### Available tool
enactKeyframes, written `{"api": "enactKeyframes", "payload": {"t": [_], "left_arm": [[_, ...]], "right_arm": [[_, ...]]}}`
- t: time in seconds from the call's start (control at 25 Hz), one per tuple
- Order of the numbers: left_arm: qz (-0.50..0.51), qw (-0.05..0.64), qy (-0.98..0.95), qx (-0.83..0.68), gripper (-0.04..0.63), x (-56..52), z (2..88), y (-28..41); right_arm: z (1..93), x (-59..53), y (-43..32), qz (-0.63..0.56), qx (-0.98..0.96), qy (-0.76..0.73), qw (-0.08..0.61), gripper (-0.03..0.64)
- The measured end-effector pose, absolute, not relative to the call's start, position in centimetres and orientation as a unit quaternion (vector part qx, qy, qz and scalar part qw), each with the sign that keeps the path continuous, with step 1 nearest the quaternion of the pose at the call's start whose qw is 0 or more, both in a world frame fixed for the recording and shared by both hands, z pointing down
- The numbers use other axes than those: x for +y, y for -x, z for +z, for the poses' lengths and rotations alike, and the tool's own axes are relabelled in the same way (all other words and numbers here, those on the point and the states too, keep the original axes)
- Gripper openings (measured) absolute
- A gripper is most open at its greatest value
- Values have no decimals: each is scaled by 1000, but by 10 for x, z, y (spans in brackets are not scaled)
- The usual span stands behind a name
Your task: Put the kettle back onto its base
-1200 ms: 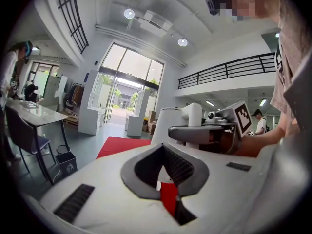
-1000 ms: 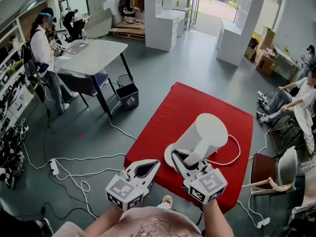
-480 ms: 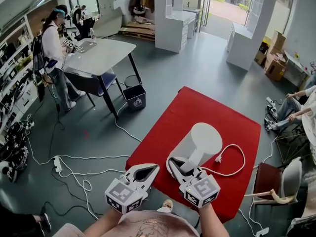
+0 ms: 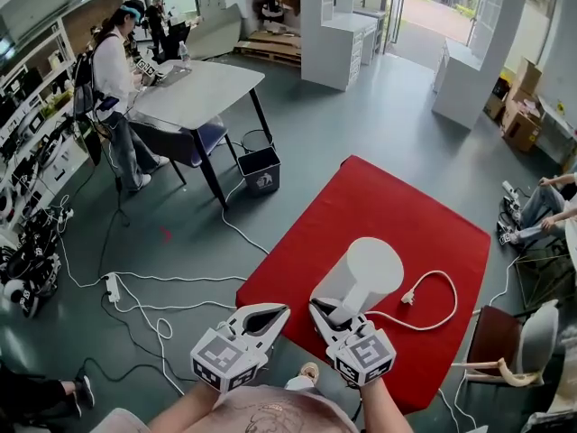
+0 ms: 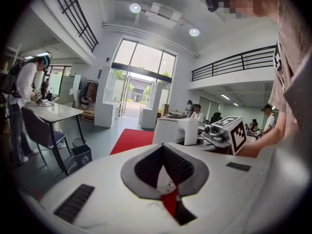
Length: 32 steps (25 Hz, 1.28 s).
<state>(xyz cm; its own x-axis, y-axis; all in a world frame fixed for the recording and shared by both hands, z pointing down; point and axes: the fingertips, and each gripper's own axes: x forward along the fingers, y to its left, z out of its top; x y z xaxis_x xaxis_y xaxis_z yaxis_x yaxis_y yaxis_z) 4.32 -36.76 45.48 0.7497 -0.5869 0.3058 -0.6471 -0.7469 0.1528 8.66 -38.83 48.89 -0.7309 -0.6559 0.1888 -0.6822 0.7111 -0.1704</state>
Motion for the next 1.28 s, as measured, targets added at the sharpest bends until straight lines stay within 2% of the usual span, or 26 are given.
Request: {"api": "enactKeyframes", "payload": {"t": [0.84,1.28], "left_arm": [[123,137,-926,-329,-12,-361,461,-43],[120,139,-928,-323,-12,-361,462,-39]], "right_arm": [[507,-381,-68,77,-927,-354,96,49],[545,-357,-48,33,-919,-356,167,48]]}}
